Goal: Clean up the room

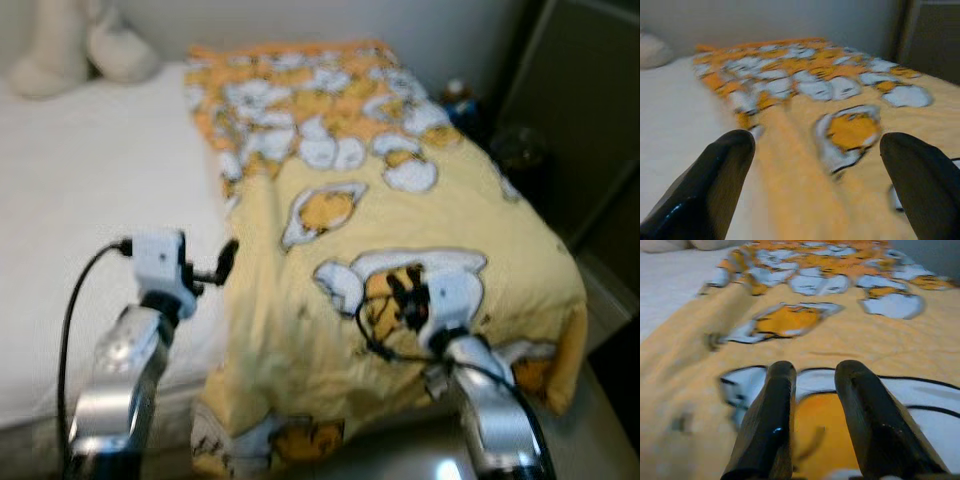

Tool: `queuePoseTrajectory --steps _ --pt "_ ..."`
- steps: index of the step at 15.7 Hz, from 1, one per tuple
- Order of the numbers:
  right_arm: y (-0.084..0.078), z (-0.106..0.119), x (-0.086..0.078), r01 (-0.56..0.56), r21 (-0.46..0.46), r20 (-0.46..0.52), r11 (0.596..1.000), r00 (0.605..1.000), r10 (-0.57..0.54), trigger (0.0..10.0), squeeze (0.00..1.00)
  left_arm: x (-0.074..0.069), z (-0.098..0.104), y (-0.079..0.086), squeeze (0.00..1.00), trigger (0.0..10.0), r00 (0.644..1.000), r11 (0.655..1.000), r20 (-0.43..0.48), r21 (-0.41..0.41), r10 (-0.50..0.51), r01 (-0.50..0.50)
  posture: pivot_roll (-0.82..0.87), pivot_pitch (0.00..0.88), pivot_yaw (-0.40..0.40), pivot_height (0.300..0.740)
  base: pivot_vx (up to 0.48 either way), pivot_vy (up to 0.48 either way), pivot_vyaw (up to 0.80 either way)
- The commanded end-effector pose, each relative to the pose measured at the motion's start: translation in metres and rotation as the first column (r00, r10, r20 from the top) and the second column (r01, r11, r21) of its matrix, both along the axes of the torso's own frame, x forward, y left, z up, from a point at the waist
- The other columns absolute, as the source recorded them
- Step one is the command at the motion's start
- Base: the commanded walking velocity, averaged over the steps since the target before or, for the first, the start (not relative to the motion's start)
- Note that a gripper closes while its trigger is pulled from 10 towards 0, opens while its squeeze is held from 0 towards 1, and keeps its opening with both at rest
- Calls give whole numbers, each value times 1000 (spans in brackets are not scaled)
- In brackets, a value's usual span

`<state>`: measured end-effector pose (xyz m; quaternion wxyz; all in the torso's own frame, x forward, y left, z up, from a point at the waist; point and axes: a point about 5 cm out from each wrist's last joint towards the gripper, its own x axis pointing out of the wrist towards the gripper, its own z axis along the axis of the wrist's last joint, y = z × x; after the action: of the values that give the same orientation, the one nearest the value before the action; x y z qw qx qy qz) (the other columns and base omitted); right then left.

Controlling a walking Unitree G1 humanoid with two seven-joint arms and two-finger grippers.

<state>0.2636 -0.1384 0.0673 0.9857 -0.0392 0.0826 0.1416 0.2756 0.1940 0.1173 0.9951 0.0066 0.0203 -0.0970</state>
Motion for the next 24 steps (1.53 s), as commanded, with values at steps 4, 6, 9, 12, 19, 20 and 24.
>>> queuePoseTrajectory --steps 4,6,9,12,19,20,24 --pt "-29 -4 -8 147 -24 -41 989 988 -148 10000 0 1 -5 -22 0 10000 995 995 -7 -43 -96 95 -69 0 52 740 91 0 -569" --pt "-33 -3 -13 164 -16 -52 986 985 -165 10000 0 0 -7 -25 0 10000 994 993 3 -50 -108 108 -79 0 46 740 0 236 -400" --pt "-39 -2 -16 183 -18 -63 983 981 -183 10000 0 6 -10 -33 0 10000 994 993 -19 -47 -112 111 -97 0 54 740 0 470 0" --pt "-46 12 -10 186 -6 -27 982 982 -186 10000 0 16 -7 -44 0 10000 988 986 4 -64 -153 153 -136 0 48 740 0 472 0" --pt "-40 8 -3 181 29 -40 983 983 -180 10000 0 13 -13 -45 0 10000 995 995 7 15 -99 99 -97 0 11 740 0 -259 0" --pt "-40 7 0 169 -2 -45 986 985 -169 10000 0 13 -20 -45 0 10000 997 998 -48 -39 -56 54 -95 0 14 740 0 0 0" --pt "-45 15 6 133 -25 -27 991 991 -134 10000 0 23 -20 -52 0 10000 998 999 -51 -21 -33 32 -110 0 30 740 0 0 0"
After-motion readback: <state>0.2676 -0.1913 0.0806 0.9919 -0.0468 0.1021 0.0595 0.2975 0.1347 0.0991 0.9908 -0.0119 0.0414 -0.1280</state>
